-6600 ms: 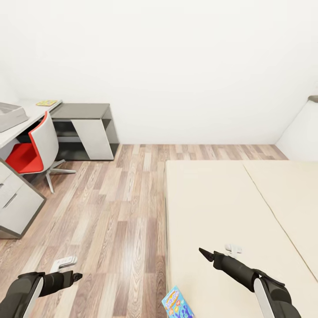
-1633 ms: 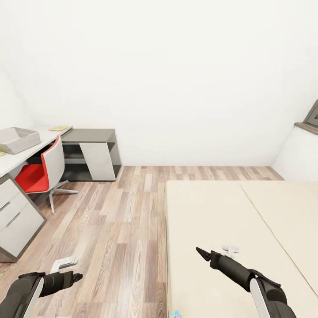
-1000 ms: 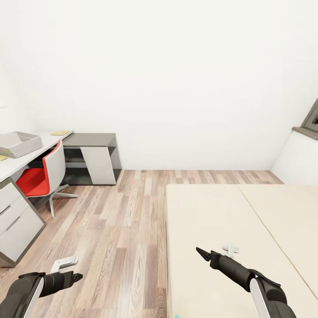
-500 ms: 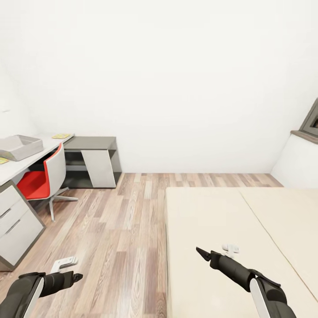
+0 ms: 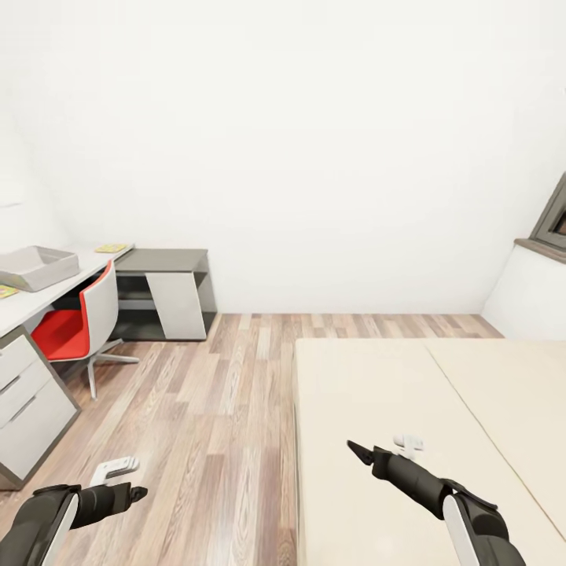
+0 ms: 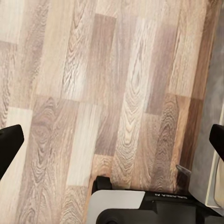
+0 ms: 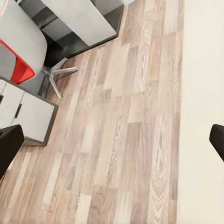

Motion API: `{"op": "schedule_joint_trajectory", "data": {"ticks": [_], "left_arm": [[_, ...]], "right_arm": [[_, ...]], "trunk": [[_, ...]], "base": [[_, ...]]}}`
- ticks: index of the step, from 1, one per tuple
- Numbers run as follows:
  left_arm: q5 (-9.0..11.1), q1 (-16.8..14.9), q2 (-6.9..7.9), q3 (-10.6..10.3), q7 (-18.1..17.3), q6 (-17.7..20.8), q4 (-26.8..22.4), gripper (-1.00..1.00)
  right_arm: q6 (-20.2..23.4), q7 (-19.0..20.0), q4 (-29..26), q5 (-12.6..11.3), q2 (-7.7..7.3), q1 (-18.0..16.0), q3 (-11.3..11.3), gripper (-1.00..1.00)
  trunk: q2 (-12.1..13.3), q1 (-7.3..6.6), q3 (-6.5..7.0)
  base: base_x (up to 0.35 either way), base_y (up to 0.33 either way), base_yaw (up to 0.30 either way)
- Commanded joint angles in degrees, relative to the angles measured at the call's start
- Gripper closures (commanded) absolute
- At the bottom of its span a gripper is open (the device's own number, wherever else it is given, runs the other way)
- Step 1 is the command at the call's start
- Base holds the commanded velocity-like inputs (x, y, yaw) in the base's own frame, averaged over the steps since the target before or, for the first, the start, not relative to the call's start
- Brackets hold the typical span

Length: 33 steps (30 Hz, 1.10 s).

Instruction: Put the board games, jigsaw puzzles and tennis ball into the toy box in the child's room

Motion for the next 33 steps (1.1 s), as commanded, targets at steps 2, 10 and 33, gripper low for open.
{"op": "schedule_joint_trajectory", "data": {"ticks": [2,10,33], "left_arm": [[-0.22,-0.05,-0.02,0.11,-0.36,0.28,-0.06,-1.00],[-0.20,-0.05,-0.02,0.11,-0.36,0.28,-0.06,-1.00],[-0.19,-0.05,-0.02,0.11,-0.36,0.28,-0.06,-1.00]], "right_arm": [[0.42,0.07,-0.01,-0.34,0.00,-0.05,0.49,-1.00],[0.42,-1.03,0.04,-0.37,0.00,-0.05,2.08,-1.00],[0.42,-2.71,0.06,-0.50,0.00,-0.05,2.51,-1.00]], "trunk": [[-0.12,0.04,0.07],[-0.12,0.04,0.82],[-0.12,0.04,2.11]], "base": [[0.000,0.000,0.000],[0.000,0.000,0.000],[0.000,0.000,0.000]]}}
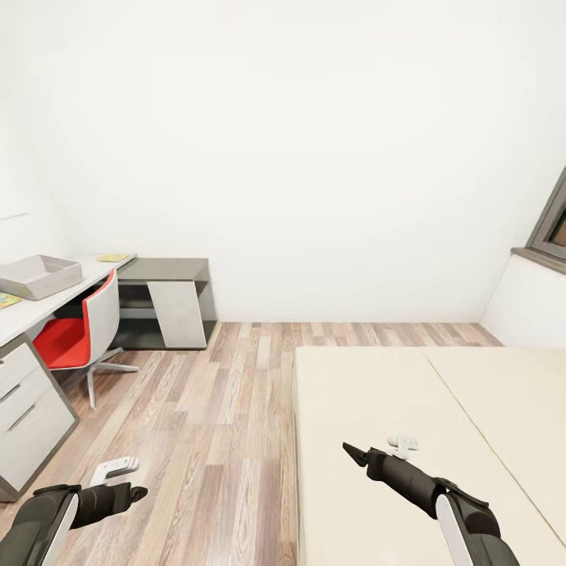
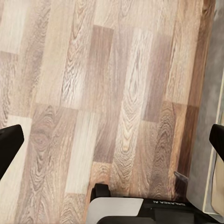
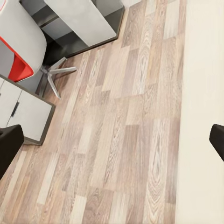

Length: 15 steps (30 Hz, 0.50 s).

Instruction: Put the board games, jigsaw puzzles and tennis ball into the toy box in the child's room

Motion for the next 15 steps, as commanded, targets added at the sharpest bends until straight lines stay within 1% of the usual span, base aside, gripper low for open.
{"op": "schedule_joint_trajectory", "data": {"ticks": [1,8,15], "left_arm": [[-0.24,-0.05,-0.02,0.11,-0.36,0.28,-0.05,-1.00],[-0.24,-0.05,-0.02,0.11,-0.36,0.28,-0.05,-1.00],[-0.24,-0.05,-0.02,0.11,-0.36,0.28,-0.05,-1.00]], "right_arm": [[0.43,0.03,-0.03,-0.38,0.01,-0.05,-0.07,-1.00],[0.31,-0.48,-0.03,-0.37,0.01,-0.05,-0.07,-1.00],[-0.82,-0.79,-0.03,-0.49,0.01,-0.05,-0.05,-1.00]], "trunk": [[-0.13,0.04,-0.13],[-0.13,0.04,-0.11],[-0.13,0.04,-0.11]], "base": [[0.000,0.000,0.000],[0.000,0.000,0.000],[0.000,0.000,0.000]]}}
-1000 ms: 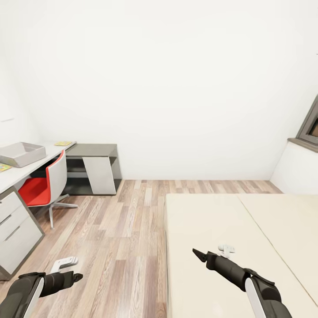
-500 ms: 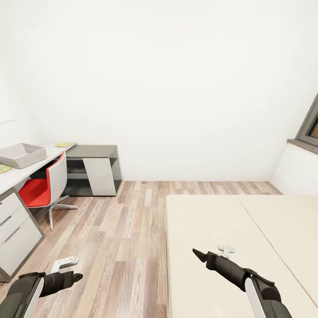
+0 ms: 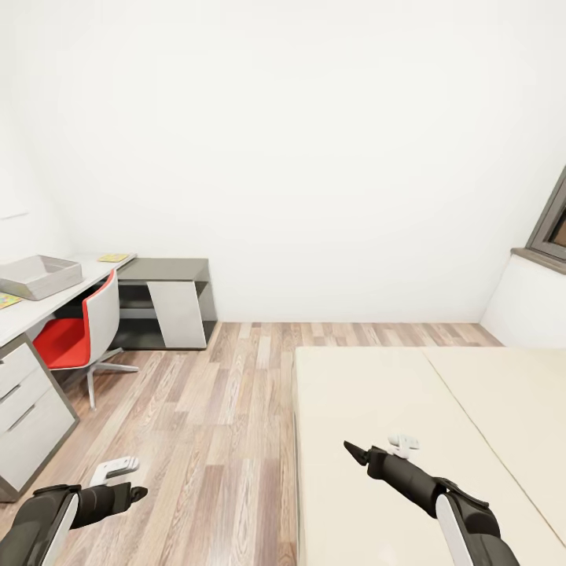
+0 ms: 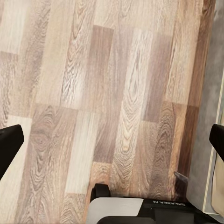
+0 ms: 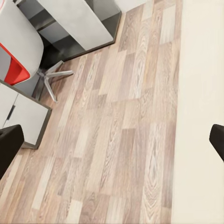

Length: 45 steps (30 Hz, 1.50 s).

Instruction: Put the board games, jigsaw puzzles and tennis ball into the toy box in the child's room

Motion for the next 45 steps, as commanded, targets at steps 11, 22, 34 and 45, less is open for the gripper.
{"op": "schedule_joint_trajectory", "data": {"ticks": [11,22,34,45], "left_arm": [[-0.24,-0.05,-0.02,0.11,-0.42,0.26,-0.05,-1.00],[-0.16,-0.05,-0.02,0.11,-0.46,0.25,-0.05,-1.00],[-0.15,-0.05,-0.02,0.11,-0.53,0.20,-0.05,-1.00],[-0.15,-0.05,-0.02,0.11,-0.62,0.19,-0.05,-1.00]], "right_arm": [[0.13,-0.04,-0.01,-0.44,0.01,-0.05,-0.01,-1.00],[0.04,-0.06,1.29,-0.42,0.01,-0.05,0.49,-1.00],[-0.04,-0.06,1.79,-0.37,0.01,-0.05,0.61,-1.00],[-0.06,-0.06,1.81,-0.35,0.01,-0.05,0.70,-1.00]], "trunk": [[-0.13,0.04,-0.13],[-0.13,0.04,-0.13],[-0.13,0.04,-0.13],[-0.13,0.04,-0.13]], "base": [[0.000,0.000,0.000],[0.000,0.000,0.000],[0.000,0.000,0.000],[0.000,0.000,0.000]]}}
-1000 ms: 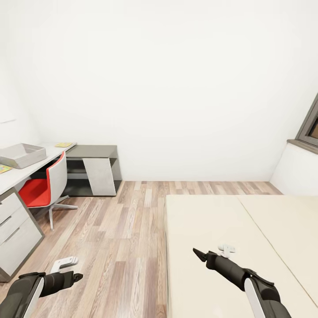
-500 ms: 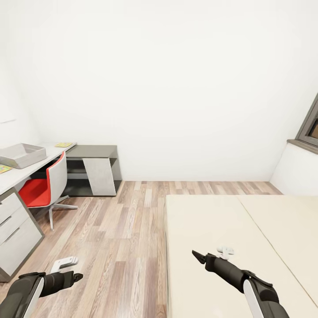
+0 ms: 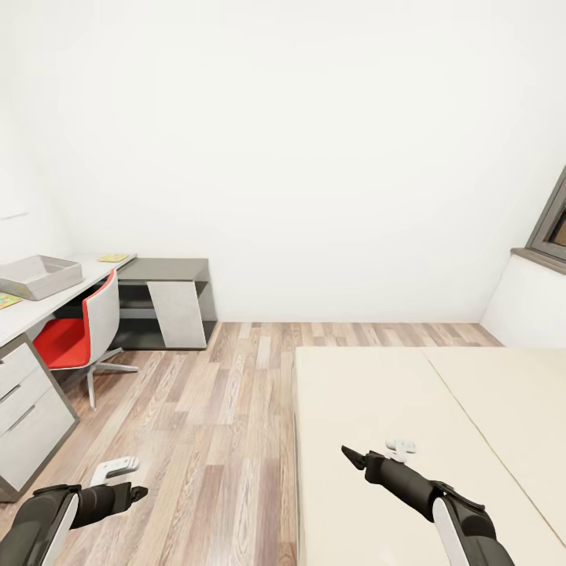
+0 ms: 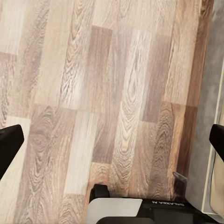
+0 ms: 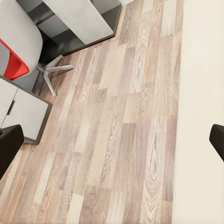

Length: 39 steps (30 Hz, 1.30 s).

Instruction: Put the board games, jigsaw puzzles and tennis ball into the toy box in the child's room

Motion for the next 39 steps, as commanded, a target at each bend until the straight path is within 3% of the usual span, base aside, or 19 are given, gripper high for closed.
{"op": "schedule_joint_trajectory", "data": {"ticks": [1,23,39], "left_arm": [[-0.23,-0.05,-0.02,0.11,-0.36,0.28,-0.05,-1.00],[-0.21,-0.05,-0.02,0.11,-0.47,0.28,-0.05,-1.00],[-0.19,-0.05,0.02,0.11,-0.54,0.28,-0.05,-1.00]], "right_arm": [[0.45,0.07,-0.03,-0.41,0.00,-0.05,-0.07,-1.00],[0.44,0.07,-0.03,-0.47,0.00,-0.05,-0.07,-1.00],[0.44,0.07,-0.03,-0.42,0.00,-0.05,-0.07,-1.00]], "trunk": [[-0.13,0.04,-0.13],[-0.13,0.04,-0.13],[-0.13,0.04,-0.13]], "base": [[0.000,0.000,0.000],[0.000,0.009,0.000],[0.000,0.221,0.000]]}}
